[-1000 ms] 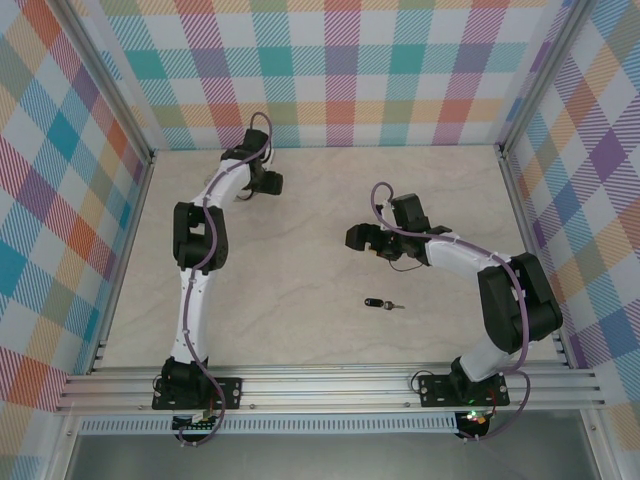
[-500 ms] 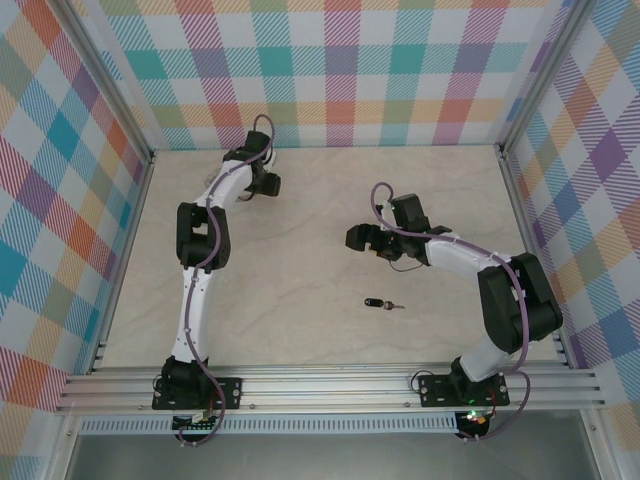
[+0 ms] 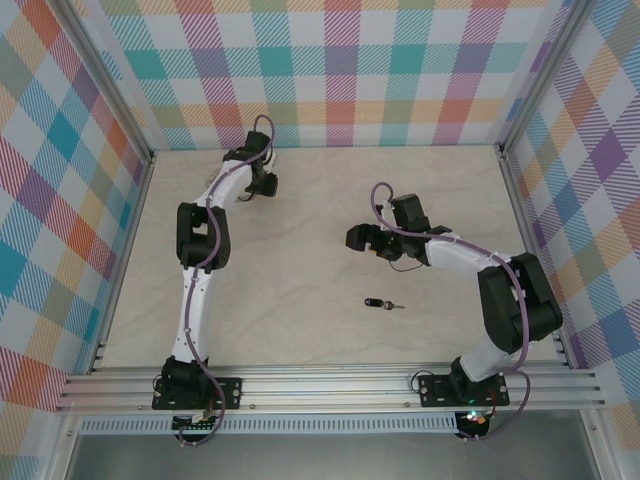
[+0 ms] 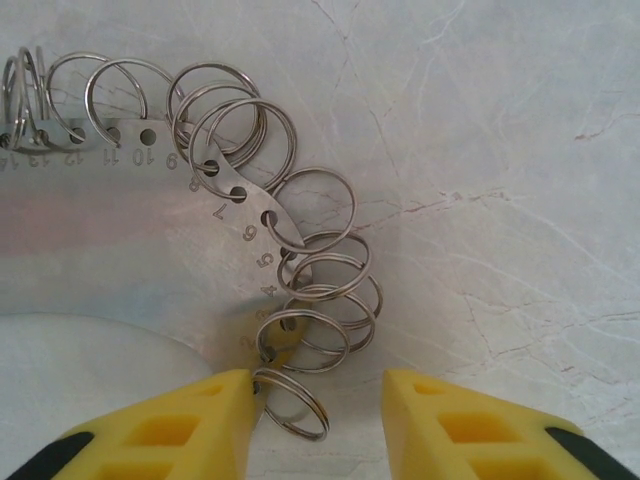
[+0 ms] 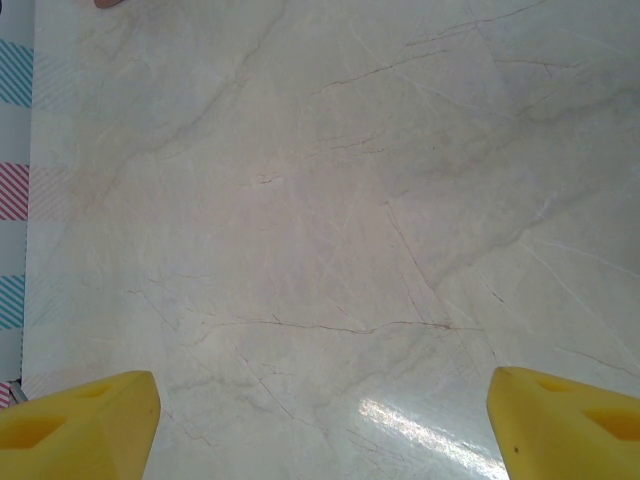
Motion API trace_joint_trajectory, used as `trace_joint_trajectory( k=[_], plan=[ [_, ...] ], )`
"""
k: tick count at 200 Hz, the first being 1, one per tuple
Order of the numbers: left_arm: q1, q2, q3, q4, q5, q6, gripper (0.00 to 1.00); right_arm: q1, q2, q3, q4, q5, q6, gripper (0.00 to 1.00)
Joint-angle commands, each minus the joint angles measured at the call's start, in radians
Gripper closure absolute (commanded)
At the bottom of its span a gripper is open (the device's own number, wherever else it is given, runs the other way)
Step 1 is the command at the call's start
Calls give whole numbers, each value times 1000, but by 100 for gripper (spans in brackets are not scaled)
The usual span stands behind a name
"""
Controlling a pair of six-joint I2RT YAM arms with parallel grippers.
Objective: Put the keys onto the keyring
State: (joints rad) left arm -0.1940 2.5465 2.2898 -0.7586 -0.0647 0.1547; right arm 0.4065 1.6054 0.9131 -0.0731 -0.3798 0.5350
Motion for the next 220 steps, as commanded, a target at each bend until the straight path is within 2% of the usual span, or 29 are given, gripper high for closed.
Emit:
trace_joint_trajectory(
  k=[1, 78, 136, 220],
  plan=[
    [4, 6, 31, -35, 10, 11, 67, 6, -12, 10, -10, -11, -12, 15],
    [4, -15, 31, -52, 38, 4, 80, 8, -7, 9, -3, -15, -7, 16],
    [-1, -55, 8, -94, 127, -31, 86, 9, -10, -10, 19, -13, 0, 16],
    [-82, -246, -260, -11, 195, -111, 87, 8, -63, -49, 14, 27, -18, 15]
  ],
)
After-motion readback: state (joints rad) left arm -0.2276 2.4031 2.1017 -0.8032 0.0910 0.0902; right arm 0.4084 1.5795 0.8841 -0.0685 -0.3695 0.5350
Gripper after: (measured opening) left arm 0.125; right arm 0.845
